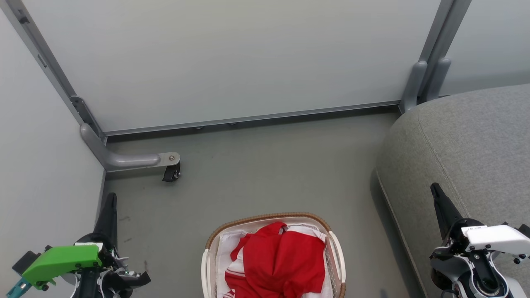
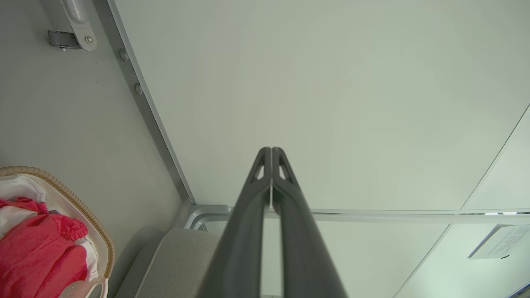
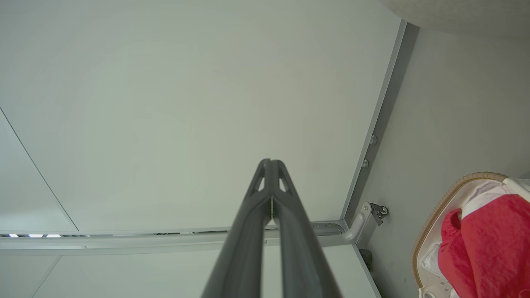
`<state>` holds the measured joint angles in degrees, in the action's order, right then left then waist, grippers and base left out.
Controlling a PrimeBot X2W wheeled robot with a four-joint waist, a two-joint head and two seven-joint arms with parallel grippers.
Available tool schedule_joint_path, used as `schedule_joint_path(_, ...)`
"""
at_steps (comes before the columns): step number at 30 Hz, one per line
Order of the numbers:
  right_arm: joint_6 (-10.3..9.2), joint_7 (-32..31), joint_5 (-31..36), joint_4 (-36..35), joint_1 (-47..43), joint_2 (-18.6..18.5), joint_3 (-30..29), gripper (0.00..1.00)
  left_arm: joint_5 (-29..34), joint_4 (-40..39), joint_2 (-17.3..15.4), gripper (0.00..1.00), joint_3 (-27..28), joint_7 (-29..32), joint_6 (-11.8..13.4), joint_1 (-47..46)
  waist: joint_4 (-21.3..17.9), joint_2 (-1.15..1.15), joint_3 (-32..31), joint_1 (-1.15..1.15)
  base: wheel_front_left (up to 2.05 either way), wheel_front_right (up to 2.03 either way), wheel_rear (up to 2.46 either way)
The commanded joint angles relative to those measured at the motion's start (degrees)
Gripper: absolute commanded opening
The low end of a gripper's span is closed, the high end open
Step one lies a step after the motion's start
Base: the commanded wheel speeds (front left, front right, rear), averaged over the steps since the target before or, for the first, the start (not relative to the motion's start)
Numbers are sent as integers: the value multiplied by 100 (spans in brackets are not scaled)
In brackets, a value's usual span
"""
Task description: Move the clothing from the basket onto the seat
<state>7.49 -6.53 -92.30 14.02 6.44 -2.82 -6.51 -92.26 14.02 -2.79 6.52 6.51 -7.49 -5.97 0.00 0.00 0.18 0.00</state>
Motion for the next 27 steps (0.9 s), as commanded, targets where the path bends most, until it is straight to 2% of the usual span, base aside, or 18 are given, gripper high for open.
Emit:
schedule_joint_path(1,0,0,1,-16,-92,-35,-3,0,-16,-8,-45,0,0,2,-19,-83,0,0,0,0,0,0,0)
schedule_joint_path(27,0,0,2,-16,-92,-35,-3,0,-16,-8,-45,0,0,2,-19,-83,0,0,0,0,0,0,0)
